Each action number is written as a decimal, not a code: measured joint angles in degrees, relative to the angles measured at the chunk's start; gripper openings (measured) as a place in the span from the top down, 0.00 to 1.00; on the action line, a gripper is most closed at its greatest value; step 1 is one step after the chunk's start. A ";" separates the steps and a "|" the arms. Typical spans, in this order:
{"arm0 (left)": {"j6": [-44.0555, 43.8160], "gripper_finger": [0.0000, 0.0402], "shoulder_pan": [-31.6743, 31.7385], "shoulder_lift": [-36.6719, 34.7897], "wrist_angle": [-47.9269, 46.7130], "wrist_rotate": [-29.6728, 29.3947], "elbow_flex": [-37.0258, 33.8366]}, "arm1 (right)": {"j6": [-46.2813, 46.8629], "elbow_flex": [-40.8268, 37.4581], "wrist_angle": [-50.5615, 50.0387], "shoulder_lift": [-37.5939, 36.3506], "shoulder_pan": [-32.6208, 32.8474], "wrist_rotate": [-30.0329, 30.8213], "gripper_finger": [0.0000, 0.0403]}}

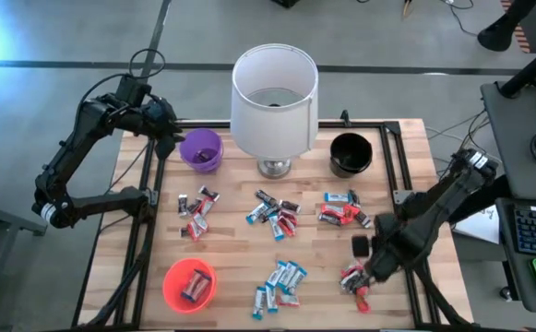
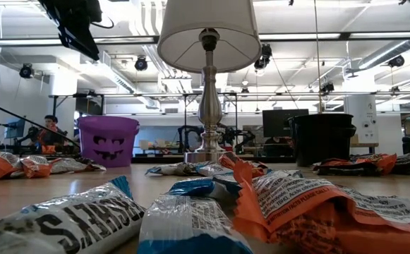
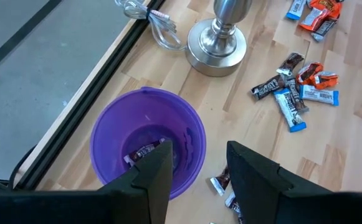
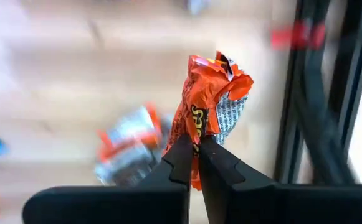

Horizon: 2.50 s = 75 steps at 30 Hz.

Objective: Organize candy in baskets
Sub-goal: Put the orange chocolate bar into the black bucket

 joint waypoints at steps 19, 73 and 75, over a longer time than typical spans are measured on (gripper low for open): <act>2.98 0.67 -0.01 0.74 0.19 0.00 0.00 | -31.83 -0.36 -5.74 -18.83 -32.03 28.95 0.97; 6.12 0.67 -0.01 3.58 2.16 -0.02 0.00 | -96.59 6.04 16.55 -7.00 -74.23 10.98 0.97; 6.12 0.67 -0.02 3.56 2.15 -0.02 0.00 | -98.05 7.21 16.14 -7.00 -74.67 7.27 0.97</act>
